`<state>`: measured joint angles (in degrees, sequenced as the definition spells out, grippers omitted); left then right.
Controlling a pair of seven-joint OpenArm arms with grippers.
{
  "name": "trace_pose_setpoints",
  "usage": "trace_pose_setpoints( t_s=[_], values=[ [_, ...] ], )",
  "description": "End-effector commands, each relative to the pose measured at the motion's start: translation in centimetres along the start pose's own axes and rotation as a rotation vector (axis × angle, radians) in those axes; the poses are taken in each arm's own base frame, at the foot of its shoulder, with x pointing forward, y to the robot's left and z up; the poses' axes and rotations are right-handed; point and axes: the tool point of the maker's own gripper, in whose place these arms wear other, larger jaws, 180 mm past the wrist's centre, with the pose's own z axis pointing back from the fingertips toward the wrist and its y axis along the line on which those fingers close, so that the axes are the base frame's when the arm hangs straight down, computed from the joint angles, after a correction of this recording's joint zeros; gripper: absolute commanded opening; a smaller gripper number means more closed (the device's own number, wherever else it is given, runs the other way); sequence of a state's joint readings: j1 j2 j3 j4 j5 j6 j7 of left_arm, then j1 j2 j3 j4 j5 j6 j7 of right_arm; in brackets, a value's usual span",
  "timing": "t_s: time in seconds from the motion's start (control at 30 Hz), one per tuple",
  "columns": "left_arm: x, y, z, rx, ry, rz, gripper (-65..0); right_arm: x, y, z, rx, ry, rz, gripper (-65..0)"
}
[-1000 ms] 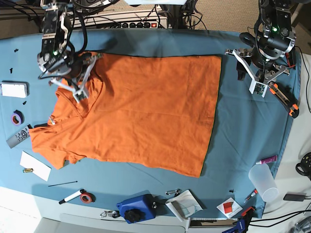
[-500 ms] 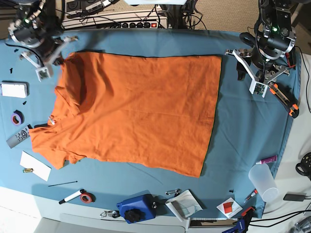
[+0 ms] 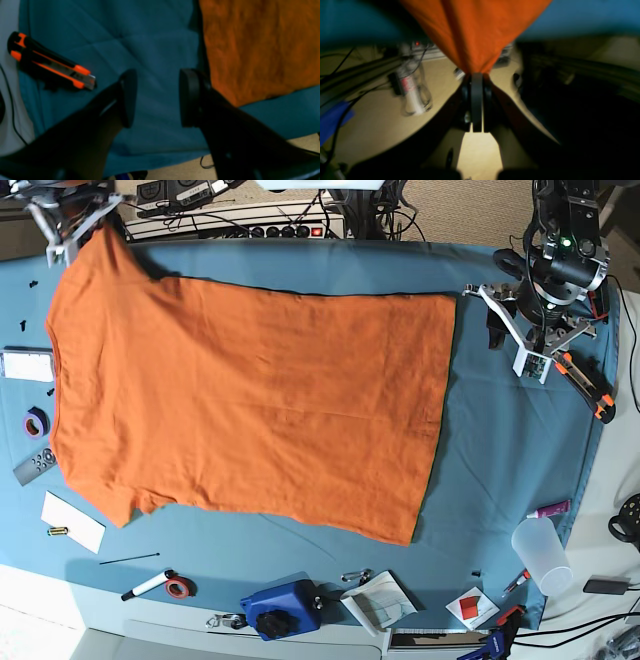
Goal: Layout the t-shirt on the table in an organized manner, then fold the t-shirt properly
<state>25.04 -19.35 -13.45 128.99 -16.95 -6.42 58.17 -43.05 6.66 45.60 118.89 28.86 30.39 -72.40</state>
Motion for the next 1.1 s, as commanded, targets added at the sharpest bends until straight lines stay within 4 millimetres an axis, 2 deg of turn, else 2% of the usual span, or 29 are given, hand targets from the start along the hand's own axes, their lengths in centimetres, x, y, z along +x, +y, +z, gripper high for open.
trace_pose_setpoints(
  t_s=[0.0,0.1,0.3,0.43,0.53,0.63,0.7,0.9,0.97,1.07],
  values=[
    [1.1,0.3,0.3,0.009,-0.041,-0.015,-36.6,-0.1,-0.5,0.1,-0.006,-0.003,0.002,-65.0],
    [1.2,-0.2,0.3,-0.016,-0.044,-0.008,-36.6,0.0,-0.3,-0.7,0.025,-0.019,-0.031,-65.0],
    [1.4,-3.2,0.6,-0.184,-0.06,-0.04,-36.6,1.0,0.5,-0.9,0.065,-0.037,-0.009,-65.0],
    [1.7,-5.0,1.1,-0.283,-0.085,-0.06,-36.6,1.0,0.8,-0.9,0.084,-0.039,0.023,-50.6],
    [1.7,-6.1,1.5,-0.353,-0.083,-0.039,-36.6,1.2,0.7,-0.8,0.082,-0.045,-0.008,-49.3],
    [0.3,-6.1,1.1,-0.359,-0.022,-0.029,-36.6,2.0,1.2,-0.5,0.129,-0.096,-0.04,-49.3],
    [-1.2,-5.3,0.1,-0.324,0.034,0.019,-36.6,2.8,1.0,-0.1,0.141,-0.136,-0.063,-49.3],
    [-7.2,-3.8,-3.1,-0.302,0.229,0.138,-36.6,4.2,-2.5,1.3,0.046,-0.219,-0.13,-49.3],
    [-8.1,-4.1,-3.3,-0.321,0.253,0.167,-36.6,4.2,-3.5,1.8,0.017,-0.23,-0.148,-49.3],
    [-7.9,-4.4,-3.2,-0.34,0.252,0.179,-36.6,4.2,-4.3,2.1,-0.007,-0.224,-0.14,-49.3]
  ],
)
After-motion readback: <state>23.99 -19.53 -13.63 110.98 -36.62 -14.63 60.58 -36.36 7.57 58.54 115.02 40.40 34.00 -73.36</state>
